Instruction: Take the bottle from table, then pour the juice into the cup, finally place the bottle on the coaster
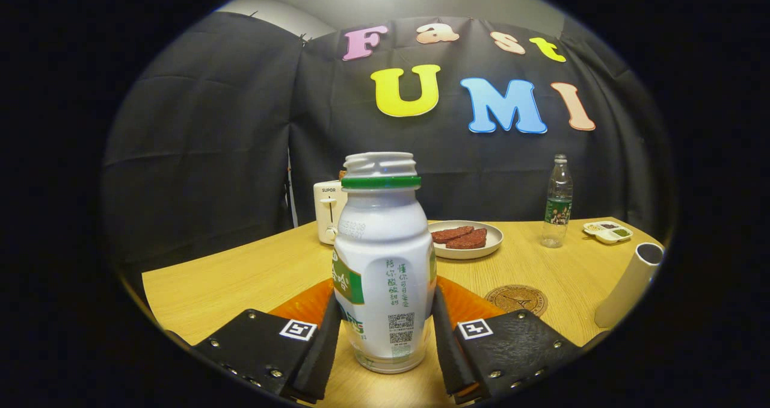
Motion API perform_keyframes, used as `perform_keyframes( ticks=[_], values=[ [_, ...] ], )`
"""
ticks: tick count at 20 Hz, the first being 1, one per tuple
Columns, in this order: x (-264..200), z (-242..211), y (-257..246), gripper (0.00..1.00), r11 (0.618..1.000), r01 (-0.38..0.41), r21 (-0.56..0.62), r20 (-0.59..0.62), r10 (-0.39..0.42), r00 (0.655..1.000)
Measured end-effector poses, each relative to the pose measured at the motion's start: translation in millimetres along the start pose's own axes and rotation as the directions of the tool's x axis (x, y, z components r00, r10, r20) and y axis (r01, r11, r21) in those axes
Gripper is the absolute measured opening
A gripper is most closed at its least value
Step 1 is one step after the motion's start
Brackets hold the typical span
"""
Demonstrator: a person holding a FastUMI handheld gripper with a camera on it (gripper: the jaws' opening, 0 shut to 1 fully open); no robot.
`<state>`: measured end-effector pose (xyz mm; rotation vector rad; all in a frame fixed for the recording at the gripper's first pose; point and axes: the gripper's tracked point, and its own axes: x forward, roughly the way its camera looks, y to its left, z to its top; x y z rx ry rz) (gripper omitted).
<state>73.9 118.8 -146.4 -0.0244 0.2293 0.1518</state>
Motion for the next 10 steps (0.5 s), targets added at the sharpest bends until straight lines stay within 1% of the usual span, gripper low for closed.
perform_keyframes(
  ticks=[5, 10],
  values=[
    [-6, 10, -8, 0.7, 0.996, -0.018, 0.09, 0.019, 0.017, 1.0],
    [-14, 27, -14, 0.7, 0.972, -0.068, 0.225, 0.064, 0.055, 0.996]
  ],
)
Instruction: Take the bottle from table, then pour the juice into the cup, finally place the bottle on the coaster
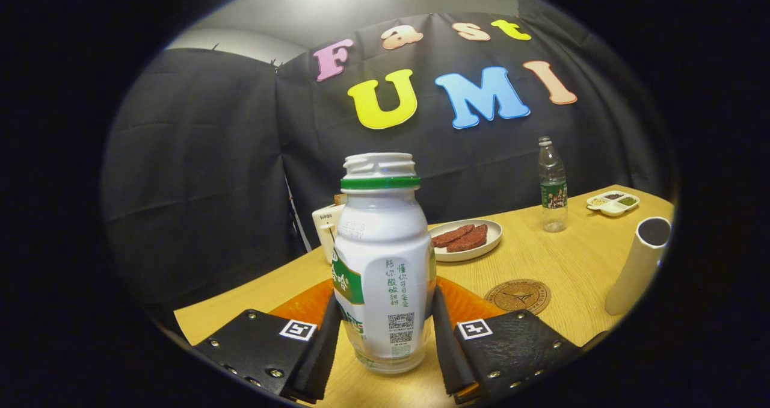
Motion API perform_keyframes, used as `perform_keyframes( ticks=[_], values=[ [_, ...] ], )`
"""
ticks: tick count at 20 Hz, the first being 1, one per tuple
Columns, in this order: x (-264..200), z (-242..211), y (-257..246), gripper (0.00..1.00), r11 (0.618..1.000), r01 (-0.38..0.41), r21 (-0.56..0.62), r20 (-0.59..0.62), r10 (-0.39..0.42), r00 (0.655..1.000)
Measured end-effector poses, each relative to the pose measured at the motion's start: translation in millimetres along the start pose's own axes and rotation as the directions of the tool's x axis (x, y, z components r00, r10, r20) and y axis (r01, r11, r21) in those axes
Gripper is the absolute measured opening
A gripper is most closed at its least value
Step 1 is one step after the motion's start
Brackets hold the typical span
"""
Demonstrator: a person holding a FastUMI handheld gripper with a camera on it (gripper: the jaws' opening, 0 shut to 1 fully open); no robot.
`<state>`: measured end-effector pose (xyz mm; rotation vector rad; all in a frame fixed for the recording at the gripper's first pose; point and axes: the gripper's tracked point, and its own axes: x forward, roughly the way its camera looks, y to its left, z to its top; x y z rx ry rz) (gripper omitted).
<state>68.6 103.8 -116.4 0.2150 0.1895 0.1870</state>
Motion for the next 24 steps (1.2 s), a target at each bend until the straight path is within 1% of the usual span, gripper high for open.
perform_keyframes(
  ticks=[6, 10, 15, 19, 24],
  values=[
    [-10, 20, -10, 0.7, 0.987, -0.038, 0.159, 0.052, 0.03, 0.998],
    [-16, 35, -23, 0.7, 0.962, -0.055, 0.267, 0.096, 0.03, 0.995],
    [-23, 46, -39, 0.7, 0.927, -0.069, 0.369, 0.137, 0.02, 0.99],
    [-27, 52, -52, 0.7, 0.89, -0.078, 0.449, 0.158, 0.006, 0.987],
    [-37, 61, -65, 0.7, 0.826, -0.098, 0.554, 0.192, -0.012, 0.981]
  ],
)
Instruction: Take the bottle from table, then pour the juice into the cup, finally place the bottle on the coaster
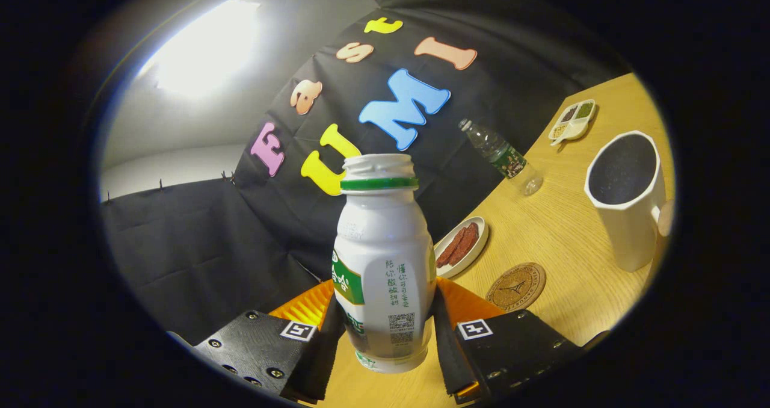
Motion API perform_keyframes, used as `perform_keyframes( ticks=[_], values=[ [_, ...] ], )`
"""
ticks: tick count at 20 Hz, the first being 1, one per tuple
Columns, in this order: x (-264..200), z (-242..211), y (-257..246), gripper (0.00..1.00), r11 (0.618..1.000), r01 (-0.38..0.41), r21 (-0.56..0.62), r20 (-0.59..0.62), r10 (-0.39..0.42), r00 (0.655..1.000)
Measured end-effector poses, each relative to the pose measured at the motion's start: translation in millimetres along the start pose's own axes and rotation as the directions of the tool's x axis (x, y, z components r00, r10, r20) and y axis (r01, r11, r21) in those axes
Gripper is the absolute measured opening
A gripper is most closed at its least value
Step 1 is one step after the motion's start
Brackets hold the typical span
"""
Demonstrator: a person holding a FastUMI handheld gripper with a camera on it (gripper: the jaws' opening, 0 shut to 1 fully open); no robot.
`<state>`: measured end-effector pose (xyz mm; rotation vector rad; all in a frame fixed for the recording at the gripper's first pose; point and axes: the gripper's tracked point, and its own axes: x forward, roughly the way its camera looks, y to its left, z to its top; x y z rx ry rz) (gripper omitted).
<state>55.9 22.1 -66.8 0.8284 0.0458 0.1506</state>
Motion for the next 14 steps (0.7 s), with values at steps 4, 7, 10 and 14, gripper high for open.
perform_keyframes(
  ticks=[4, 7, 10, 14],
  values=[
    [-3, 13, -5, 0.7, 0.993, -0.011, 0.119, 0.041, 0.006, 0.999],
    [-4, 20, -7, 0.7, 0.982, -0.019, 0.19, 0.065, 0.007, 0.998],
    [-5, 26, -10, 0.7, 0.97, -0.03, 0.241, 0.082, 0.01, 0.997],
    [-6, 34, -8, 0.7, 0.94, -0.065, 0.335, 0.119, 0.027, 0.993]
  ],
)
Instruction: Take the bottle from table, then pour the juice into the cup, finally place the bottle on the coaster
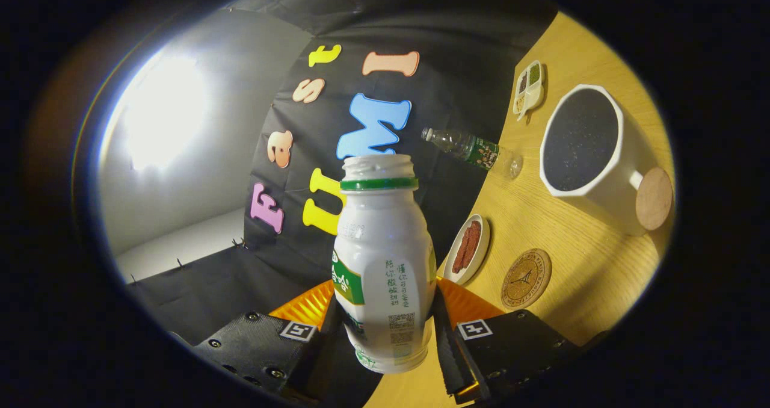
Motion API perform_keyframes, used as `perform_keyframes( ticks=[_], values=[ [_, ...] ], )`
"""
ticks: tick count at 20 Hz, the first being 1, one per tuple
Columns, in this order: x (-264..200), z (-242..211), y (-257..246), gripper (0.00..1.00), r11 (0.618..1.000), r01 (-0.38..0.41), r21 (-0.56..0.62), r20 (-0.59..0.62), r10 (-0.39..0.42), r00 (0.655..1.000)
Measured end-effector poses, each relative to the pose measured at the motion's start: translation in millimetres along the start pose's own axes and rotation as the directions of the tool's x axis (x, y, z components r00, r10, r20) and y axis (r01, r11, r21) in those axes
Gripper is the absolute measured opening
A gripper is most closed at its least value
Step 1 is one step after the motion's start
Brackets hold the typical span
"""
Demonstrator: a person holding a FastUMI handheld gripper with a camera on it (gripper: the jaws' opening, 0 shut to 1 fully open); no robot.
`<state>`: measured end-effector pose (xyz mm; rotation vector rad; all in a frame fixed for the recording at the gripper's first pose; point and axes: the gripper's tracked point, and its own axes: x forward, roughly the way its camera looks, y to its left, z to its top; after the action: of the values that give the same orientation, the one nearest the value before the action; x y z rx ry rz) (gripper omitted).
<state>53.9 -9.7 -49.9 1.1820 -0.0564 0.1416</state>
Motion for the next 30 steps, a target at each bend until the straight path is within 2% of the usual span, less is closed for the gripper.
perform_keyframes(
  ticks=[9, 30],
  values=[
    [1, 16, 4, 0.7, 0.981, -0.052, 0.187, 0.087, 0.036, 0.996],
    [2, 25, 6, 0.7, 0.937, -0.106, 0.333, 0.149, 0.059, 0.987]
  ],
)
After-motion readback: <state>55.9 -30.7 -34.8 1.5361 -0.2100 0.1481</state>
